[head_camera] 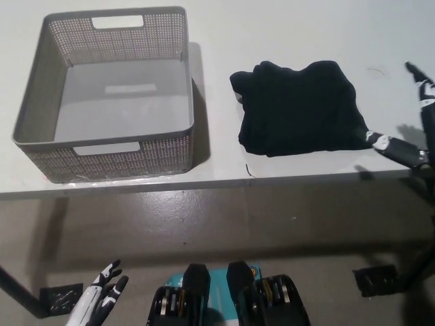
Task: Use the right hand to pick up a t shirt on the right hand side and place it into a contianer on the left side
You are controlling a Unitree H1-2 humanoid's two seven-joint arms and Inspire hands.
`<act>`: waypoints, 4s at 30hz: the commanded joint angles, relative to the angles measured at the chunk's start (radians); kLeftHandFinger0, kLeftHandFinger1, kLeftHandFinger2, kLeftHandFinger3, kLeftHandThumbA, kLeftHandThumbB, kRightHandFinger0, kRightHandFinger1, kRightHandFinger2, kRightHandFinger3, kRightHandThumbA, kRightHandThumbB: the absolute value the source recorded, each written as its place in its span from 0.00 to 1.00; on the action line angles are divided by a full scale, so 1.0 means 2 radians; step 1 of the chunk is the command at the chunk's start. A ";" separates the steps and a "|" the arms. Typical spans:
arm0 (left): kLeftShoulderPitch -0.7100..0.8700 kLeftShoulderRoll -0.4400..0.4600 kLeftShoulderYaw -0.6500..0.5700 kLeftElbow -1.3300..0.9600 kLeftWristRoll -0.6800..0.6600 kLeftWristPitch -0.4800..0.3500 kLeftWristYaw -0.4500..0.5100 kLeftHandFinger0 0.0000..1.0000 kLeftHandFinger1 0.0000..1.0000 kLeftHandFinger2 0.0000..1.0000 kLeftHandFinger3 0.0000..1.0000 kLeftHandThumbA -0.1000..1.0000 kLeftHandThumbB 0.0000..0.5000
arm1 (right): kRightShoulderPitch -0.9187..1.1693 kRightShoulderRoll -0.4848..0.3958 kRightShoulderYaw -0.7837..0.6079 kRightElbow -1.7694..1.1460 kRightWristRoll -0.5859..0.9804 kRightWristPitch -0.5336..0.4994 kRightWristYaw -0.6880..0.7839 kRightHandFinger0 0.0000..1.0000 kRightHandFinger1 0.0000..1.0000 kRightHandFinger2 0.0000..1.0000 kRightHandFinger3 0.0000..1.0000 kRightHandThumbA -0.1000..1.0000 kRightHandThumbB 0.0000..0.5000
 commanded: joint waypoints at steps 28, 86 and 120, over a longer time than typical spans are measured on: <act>-0.011 0.011 0.001 -0.021 0.003 -0.004 -0.004 0.91 0.87 0.97 1.00 1.00 0.80 | -0.100 0.013 0.074 0.119 -0.049 0.050 -0.007 1.00 1.00 1.00 1.00 1.00 1.00; -0.040 0.012 0.000 -0.030 0.003 0.013 -0.019 0.92 0.90 0.97 1.00 1.00 0.82 | -0.134 0.063 0.113 0.216 -0.053 0.047 -0.047 1.00 1.00 1.00 1.00 1.00 1.00; -0.042 0.012 0.001 -0.041 0.005 0.011 -0.021 0.84 0.84 0.93 1.00 1.00 0.81 | -0.169 0.110 0.035 0.381 0.011 -0.173 -0.278 0.56 0.60 0.68 0.72 0.00 0.36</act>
